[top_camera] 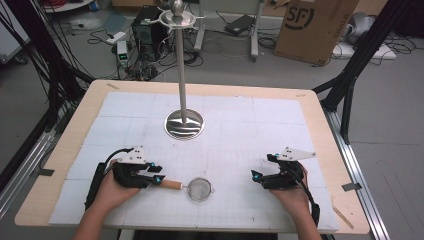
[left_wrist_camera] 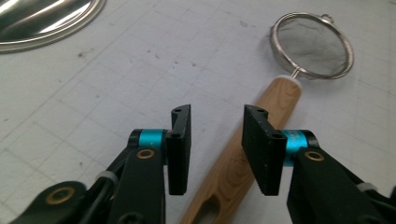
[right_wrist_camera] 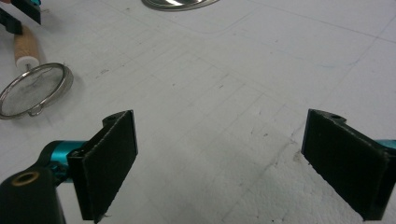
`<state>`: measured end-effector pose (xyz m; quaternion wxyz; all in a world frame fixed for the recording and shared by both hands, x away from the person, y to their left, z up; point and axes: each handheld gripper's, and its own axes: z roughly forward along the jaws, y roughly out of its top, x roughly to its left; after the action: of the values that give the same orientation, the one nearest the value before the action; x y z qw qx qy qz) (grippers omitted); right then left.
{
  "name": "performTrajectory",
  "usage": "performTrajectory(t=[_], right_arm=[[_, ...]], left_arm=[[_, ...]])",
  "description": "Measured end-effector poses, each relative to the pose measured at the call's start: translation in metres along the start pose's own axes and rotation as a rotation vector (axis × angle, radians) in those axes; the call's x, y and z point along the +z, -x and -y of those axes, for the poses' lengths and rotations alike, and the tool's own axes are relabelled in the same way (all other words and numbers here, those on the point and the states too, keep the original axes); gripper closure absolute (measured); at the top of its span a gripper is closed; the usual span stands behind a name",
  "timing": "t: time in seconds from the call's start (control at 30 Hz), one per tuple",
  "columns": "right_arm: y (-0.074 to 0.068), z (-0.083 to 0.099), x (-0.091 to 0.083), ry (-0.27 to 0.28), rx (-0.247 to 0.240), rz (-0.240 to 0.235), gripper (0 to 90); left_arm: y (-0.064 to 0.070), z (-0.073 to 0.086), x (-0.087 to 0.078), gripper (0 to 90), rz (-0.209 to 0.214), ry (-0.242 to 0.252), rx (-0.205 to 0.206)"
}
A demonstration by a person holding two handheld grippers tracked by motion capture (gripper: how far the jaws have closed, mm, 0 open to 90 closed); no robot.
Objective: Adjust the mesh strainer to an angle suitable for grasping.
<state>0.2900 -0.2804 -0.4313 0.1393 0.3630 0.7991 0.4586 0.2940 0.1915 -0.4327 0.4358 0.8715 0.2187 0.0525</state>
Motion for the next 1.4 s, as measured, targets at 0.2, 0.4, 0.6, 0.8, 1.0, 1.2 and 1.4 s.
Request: performTrajectory(t=[0.2, 0.4, 0.6, 0.8, 1.0, 1.2, 1.4], right_arm=[[0.0, 0.001, 0.003, -0.007, -0.004, -0.004, 9.7], [0.0, 0.001, 0.001, -0.003, 0.0, -0.006, 9.7], [0.001, 0.001, 0.002, -0.009, -0.003, -0.007, 9.7], [0.001, 0.001, 0.002, -0.002, 0.001, -0.005, 9.7], [0.001, 0.001, 0.003, -0.003, 0.002, -0.005, 9.7], [0.002, 0.0, 0.001, 0.008, 0.004, -0.007, 9.7], [0.002, 0.0, 0.001, 0.005, 0.005, -0.008, 9.7]], left_arm=[[0.004, -0.001, 0.005, 53.9, 0.046, -0.021, 0.038], [0.009, -0.001, 0.015, 49.6, 0.088, -0.073, 0.081], [0.012, -0.002, 0.02, 55.0, 0.083, -0.1, 0.105], [0.018, -0.005, 0.021, 62.2, 0.099, -0.111, 0.147], [0.023, -0.011, 0.03, 65.7, 0.098, -0.126, 0.174], [0.029, -0.021, 0.04, 67.5, 0.07, -0.14, 0.19], [0.034, -0.031, 0.054, 67.6, 0.068, -0.139, 0.195]])
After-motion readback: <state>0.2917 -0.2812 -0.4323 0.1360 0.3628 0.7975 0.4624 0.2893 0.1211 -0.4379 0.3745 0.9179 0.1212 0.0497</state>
